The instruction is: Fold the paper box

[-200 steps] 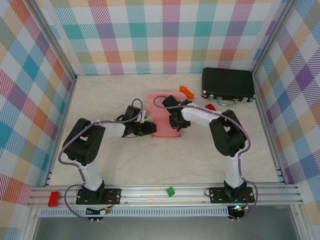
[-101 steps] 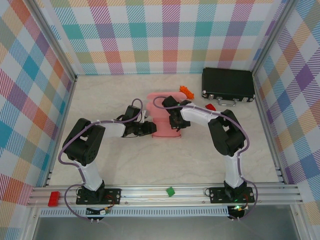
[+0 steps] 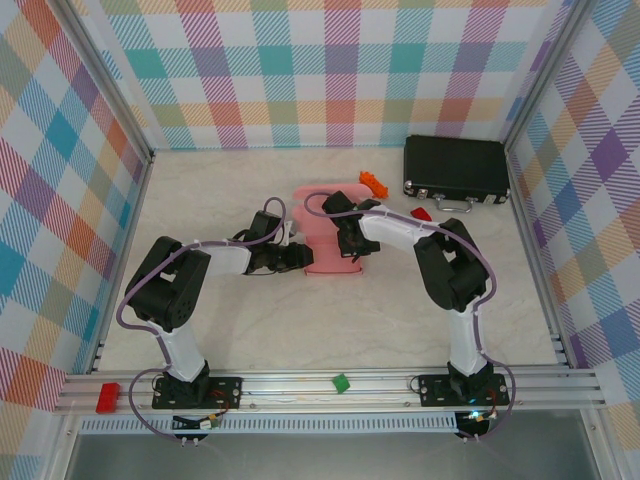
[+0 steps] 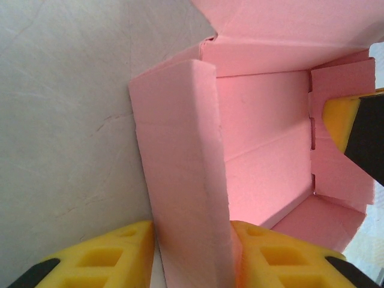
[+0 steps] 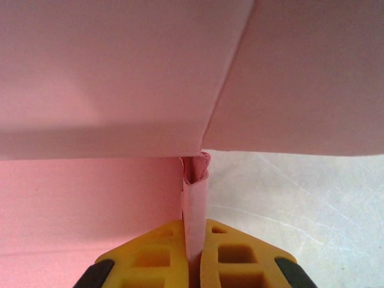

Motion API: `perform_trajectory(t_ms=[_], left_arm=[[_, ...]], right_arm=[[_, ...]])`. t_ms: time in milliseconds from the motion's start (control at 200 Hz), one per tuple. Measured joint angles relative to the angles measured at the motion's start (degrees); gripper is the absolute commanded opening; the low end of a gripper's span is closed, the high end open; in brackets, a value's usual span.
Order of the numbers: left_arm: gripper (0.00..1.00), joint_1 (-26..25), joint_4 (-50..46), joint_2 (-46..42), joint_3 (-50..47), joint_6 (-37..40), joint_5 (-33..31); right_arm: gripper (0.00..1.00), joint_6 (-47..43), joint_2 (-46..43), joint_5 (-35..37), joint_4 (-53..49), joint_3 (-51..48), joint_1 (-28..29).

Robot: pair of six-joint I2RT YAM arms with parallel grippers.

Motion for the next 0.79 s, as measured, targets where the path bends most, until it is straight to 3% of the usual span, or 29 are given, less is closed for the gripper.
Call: perform_trajectory(t_ms=[795], left_arm=[[0.36,-0.1,-0.1,0.0,0.0,-0.2,0.4]], right_arm=[[0.11,-1.4,3.4,3.2,-4.6,4.6,0.7]])
